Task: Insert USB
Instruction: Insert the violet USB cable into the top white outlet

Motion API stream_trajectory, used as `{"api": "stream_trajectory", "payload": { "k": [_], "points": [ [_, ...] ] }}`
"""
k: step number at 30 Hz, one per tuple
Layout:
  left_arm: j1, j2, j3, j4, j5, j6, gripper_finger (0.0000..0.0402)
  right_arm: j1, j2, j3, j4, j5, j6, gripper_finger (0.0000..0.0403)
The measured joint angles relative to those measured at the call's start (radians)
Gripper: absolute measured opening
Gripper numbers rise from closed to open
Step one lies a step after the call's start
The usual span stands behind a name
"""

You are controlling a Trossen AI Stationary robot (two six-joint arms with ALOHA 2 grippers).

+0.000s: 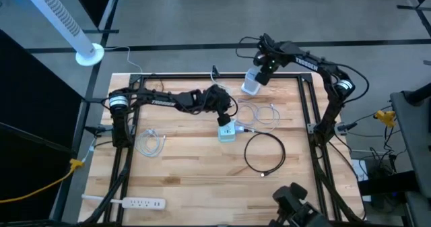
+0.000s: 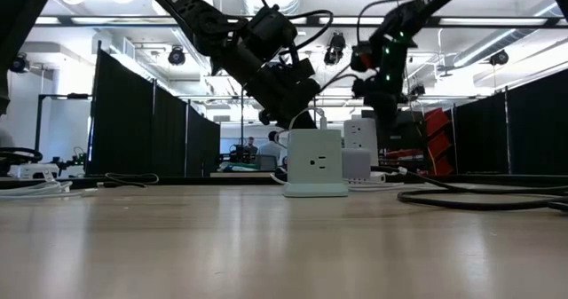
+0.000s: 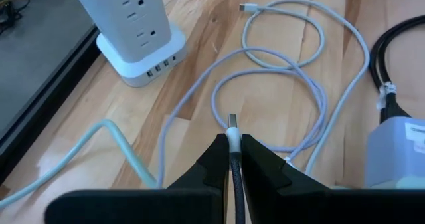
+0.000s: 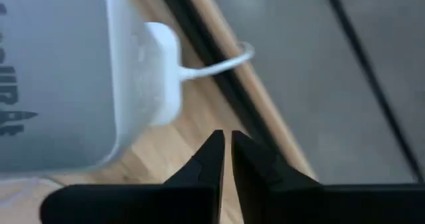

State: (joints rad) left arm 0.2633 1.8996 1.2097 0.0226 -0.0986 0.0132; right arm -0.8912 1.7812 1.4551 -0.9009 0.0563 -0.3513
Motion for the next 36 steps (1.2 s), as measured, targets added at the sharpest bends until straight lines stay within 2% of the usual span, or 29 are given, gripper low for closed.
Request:
{"api": "stream_trajectory", "payload": {
  "k": [4, 11, 14, 19, 23, 26, 31, 36],
  "points": [
    [-0.001, 0.000, -0.008, 0.001, -0.005, 0.001, 0.0015, -0.003, -0.007, -0.100, 0.105, -0.060, 0.007, 0.0017],
    [-0.001, 0.000, -0.029, 0.006, -0.023, 0.002, 0.0015, -0.004, -0.020, -0.290, 0.367, -0.069, 0.028, 0.0003],
    [-0.001, 0.000, -0.039, 0.007, -0.023, 0.001, 0.0015, -0.005, -0.049, -0.350, 0.415, -0.093, 0.036, 0.0001],
    [-0.001, 0.000, -0.050, 0.011, -0.023, -0.001, 0.0015, -0.008, -0.175, -0.468, 0.462, -0.092, 0.019, 0.0001],
    [-0.002, 0.000, -0.055, 0.070, -0.023, -0.005, 0.0015, -0.020, -0.295, -0.615, 0.671, -0.115, 0.023, 0.0000],
    [-0.004, 0.000, -0.055, 0.113, -0.023, -0.015, 0.0015, -0.019, -0.332, -0.717, 0.859, -0.143, 0.045, 0.0000],
    [-0.016, 0.000, -0.055, 0.128, -0.024, -0.023, 0.0015, -0.020, -0.298, -0.808, 1.100, -0.143, 0.045, 0.0000],
    [-0.015, 0.000, -0.055, 0.127, -0.048, -0.034, 0.0015, -0.028, -0.208, -0.808, 1.186, -0.145, 0.040, 0.0000]
  ]
}}
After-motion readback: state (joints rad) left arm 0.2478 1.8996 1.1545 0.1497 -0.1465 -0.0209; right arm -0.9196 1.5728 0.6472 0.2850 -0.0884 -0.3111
